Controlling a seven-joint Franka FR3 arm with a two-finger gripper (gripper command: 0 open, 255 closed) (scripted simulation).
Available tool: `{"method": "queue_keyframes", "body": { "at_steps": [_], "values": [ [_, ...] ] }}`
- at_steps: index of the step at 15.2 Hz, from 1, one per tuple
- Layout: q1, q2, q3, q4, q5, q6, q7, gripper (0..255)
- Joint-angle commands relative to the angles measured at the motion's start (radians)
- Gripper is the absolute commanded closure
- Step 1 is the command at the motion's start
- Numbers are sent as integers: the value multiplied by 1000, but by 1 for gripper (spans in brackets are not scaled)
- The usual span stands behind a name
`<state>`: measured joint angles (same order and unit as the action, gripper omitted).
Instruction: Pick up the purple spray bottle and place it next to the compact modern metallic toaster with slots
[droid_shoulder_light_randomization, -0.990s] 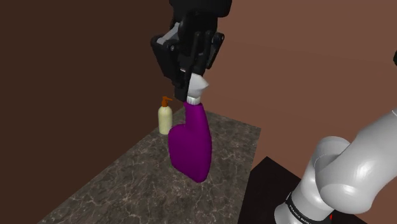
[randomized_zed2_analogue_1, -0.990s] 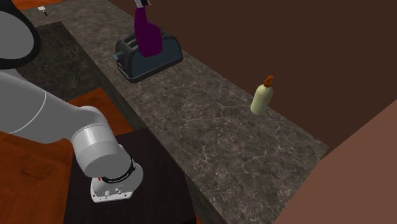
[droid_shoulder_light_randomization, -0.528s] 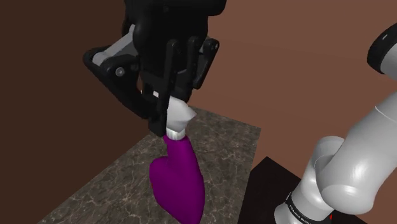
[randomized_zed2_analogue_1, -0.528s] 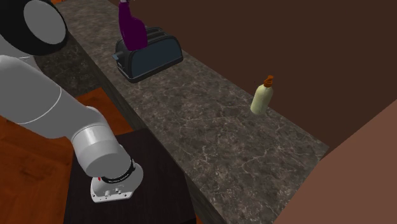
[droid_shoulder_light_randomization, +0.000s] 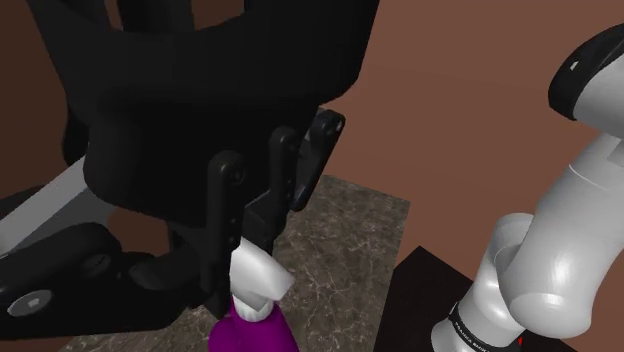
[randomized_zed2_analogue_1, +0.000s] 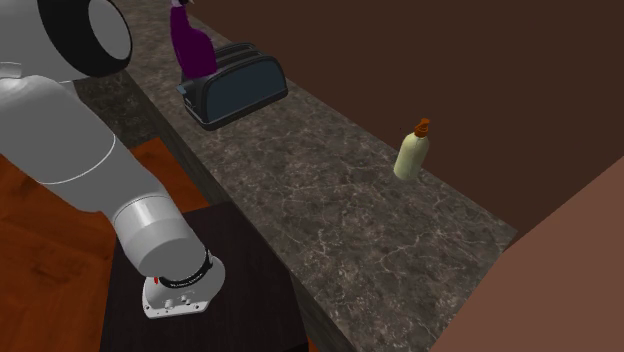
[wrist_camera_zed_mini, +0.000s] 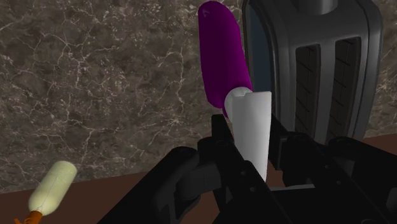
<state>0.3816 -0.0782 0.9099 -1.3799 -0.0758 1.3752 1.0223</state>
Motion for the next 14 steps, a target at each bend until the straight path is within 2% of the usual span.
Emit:
{"method": "queue_keyframes", "body": {
  "at_steps": [1, 14],
  "values": [
    [-4, -25, -11, -47, 21, 33, -9, 255],
    [1, -141, -66, -316, 107, 227, -55, 255]
  ]
}}
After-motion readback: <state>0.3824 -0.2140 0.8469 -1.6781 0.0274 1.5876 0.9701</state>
